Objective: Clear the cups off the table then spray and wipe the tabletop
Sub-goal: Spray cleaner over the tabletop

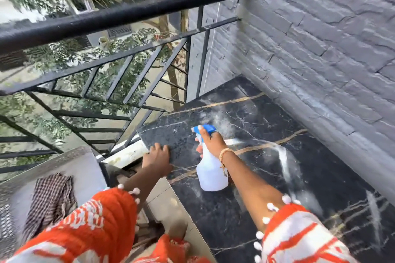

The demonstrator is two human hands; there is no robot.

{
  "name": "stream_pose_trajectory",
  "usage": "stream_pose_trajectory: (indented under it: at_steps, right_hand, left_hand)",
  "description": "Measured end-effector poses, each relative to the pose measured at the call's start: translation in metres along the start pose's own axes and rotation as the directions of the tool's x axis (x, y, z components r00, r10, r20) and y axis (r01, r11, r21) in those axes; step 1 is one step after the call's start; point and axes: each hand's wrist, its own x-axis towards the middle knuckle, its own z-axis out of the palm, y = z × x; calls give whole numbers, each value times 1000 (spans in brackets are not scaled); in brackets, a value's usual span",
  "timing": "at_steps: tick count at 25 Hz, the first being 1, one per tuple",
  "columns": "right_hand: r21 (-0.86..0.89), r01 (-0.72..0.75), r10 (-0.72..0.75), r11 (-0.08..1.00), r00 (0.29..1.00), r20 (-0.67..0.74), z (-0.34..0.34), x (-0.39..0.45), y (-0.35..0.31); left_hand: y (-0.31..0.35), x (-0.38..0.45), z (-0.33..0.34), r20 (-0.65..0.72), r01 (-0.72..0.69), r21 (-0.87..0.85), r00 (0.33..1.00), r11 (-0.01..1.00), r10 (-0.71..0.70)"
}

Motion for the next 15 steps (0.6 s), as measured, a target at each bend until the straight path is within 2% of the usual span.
stream_pose_trajectory:
  at_steps: [2, 5, 10, 15]
  right_hand:
    - [-44, -6, 7, 999, 1000, 11, -11, 0, -1]
    - [-109, -13, 2, 994, 994, -107, -30, 2, 5]
    - [33, -68, 72, 997, 991, -117, -46, 1, 38]
    - [197, -52, 124, 979, 919, -375, -56, -10, 29]
  left_hand:
    - [5, 0, -1, -3, 21, -5, 1000, 1000, -21]
    - [13, -2, -1, -6, 79, -31, 997, 996, -79]
    - [26, -12, 6, -13, 110, -54, 994, 992, -111]
    - [33, -18, 5, -6, 96, -59, 995, 994, -96]
